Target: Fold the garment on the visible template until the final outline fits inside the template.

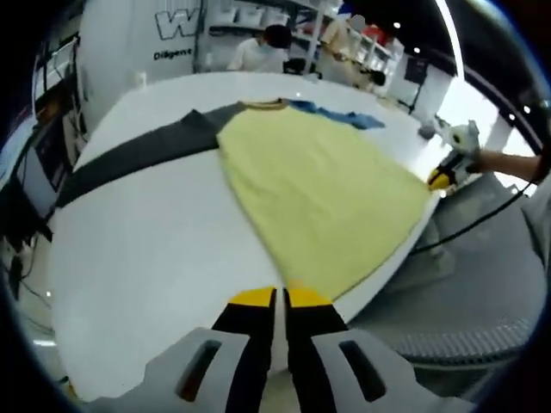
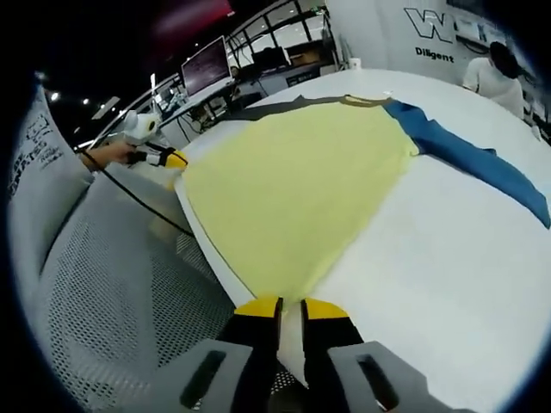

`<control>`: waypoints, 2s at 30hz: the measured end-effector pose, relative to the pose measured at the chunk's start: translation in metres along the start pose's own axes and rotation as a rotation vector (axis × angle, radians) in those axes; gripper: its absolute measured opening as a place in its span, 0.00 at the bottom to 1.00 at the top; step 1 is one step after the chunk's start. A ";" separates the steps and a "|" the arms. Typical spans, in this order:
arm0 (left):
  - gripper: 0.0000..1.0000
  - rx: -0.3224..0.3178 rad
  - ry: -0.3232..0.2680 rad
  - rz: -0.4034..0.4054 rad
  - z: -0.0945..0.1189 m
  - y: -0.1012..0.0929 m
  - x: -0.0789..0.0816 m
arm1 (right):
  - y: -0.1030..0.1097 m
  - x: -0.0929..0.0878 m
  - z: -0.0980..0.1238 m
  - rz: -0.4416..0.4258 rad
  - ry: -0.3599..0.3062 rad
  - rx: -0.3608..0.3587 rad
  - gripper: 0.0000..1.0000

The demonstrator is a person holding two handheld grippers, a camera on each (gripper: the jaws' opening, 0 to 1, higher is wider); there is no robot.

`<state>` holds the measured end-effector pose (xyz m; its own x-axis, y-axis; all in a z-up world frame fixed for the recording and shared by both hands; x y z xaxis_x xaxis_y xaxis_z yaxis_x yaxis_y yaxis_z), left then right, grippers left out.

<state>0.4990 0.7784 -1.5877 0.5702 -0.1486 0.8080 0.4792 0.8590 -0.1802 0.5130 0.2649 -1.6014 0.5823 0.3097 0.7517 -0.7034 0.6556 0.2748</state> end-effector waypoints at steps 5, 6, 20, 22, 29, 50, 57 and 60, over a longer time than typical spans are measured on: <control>0.02 0.047 -0.011 -0.022 -0.002 0.009 0.012 | -0.003 0.009 0.002 0.002 -0.029 -0.037 0.04; 0.01 0.050 -0.013 -0.024 -0.005 0.014 0.015 | -0.005 0.013 0.002 0.005 -0.040 -0.048 0.04; 0.27 0.173 -0.105 -0.031 -0.013 0.043 0.038 | -0.032 0.043 0.014 0.039 -0.171 -0.269 0.39; 0.39 0.205 -0.157 -0.017 -0.014 0.048 0.044 | -0.037 0.045 0.015 0.043 -0.183 -0.288 0.47; 0.45 0.247 -0.164 -0.019 -0.019 0.073 0.053 | -0.045 0.059 0.016 0.046 -0.219 -0.312 0.49; 0.46 0.331 -0.208 0.040 -0.050 0.149 0.101 | -0.039 0.065 0.014 0.032 -0.176 -0.271 0.45; 0.45 0.369 -0.205 0.069 -0.062 0.171 0.109 | -0.041 0.063 0.014 0.011 -0.171 -0.276 0.43; 0.46 0.382 -0.176 0.065 -0.069 0.179 0.107 | -0.042 0.063 0.016 0.007 -0.165 -0.279 0.42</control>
<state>0.6919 0.8823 -1.5725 0.4530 -0.0306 0.8910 0.1452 0.9886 -0.0399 0.5733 0.2457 -1.5559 0.4878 0.2140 0.8463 -0.5553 0.8242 0.1116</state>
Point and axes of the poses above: the point that each gripper's makers call its tool centre point, and the gripper's own axes: z roughly backward along the fingers, y roughly to its left, x roughly out of its top, the point moved 10 cm from there along z, roughly backward along the fingers, and after that the axes turned 10 degrees about -y, right-handed, at the moved point
